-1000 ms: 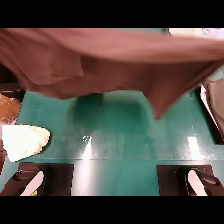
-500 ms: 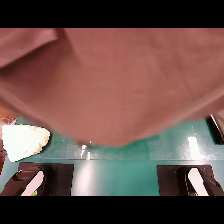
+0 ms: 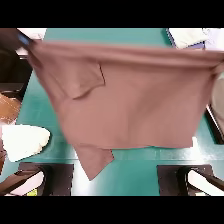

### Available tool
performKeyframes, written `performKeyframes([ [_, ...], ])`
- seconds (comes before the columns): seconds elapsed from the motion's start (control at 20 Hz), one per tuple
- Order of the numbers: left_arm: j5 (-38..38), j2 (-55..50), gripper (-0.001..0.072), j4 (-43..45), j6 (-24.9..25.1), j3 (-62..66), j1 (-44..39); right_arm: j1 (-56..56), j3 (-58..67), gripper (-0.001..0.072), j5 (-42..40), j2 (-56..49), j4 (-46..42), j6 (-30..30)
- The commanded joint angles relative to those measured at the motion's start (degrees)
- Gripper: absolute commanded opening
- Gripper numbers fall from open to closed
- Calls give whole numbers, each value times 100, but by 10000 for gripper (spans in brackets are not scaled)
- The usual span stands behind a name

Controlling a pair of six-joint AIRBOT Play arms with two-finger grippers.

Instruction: Fold the shirts.

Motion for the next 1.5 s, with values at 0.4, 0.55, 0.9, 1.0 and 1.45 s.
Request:
performKeyframes([
  [0.4,1488,-2946,27,57,212,442,-166,546,1718,19,-811,-3803,-490,-28],
  [0.55,1261,-2940,27,66,313,463,-166,485,2144,20,-785,-3934,-501,-179],
  [0.9,11,-2940,27,55,509,9,-166,382,485,19,-815,-3239,-984,-415],
  [1.0,24,-2940,27,55,514,-415,-166,435,31,20,-940,-3128,-986,-422],
  [1.45,39,-2660,477,-81,439,-1001,-166,363,-254,395,-651,-2889,-501,-673],
])
